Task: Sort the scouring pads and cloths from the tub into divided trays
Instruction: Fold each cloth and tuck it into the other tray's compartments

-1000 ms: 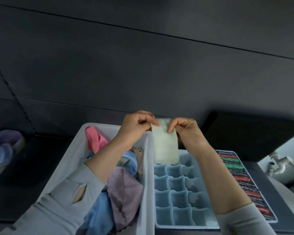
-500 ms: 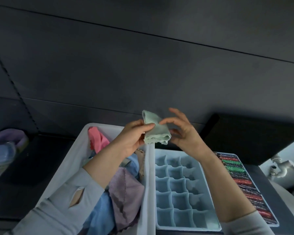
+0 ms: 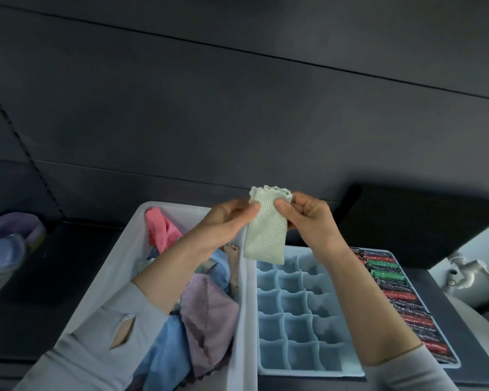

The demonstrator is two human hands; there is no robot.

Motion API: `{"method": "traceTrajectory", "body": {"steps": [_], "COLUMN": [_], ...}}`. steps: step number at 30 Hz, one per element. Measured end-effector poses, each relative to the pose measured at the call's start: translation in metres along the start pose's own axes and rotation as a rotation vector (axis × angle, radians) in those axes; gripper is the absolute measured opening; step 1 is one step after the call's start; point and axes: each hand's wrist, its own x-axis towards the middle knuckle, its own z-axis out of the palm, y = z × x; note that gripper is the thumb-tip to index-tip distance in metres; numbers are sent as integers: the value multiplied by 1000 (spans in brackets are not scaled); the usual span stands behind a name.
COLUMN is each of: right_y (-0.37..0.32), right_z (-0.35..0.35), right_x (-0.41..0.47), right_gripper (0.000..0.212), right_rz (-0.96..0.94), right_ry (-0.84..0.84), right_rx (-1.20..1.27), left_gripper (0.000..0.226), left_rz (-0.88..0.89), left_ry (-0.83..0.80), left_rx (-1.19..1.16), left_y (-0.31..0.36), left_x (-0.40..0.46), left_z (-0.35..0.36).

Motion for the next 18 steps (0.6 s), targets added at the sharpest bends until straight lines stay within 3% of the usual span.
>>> {"method": "traceTrajectory", "body": {"steps": [2,6,13,16,18], "right_y": [-1,4,5,5,9], "right_z": [-1,-4,-3,-5,-7], "right_x": [-2,-7,-13,-11,-7], "right_gripper": [19,23,33,39,49], "right_rz": [31,121,-21,-67,-98], "right_ry": [-35,-118,-144,-121,-135], "right_rx": [18,-30,-87,-151,-205], "left_gripper": [18,12,33,20,38], "left_rz": [-31,-63,-69,-233,-333], "left_ry": [61,190,223,145,45], "left_rx": [-28,-86,-183,-379,-373], "left_y": [-4,-6,-3,2,2], "left_x": [1,1,0,0,-1], "left_z": [0,2,9,9,8]}}
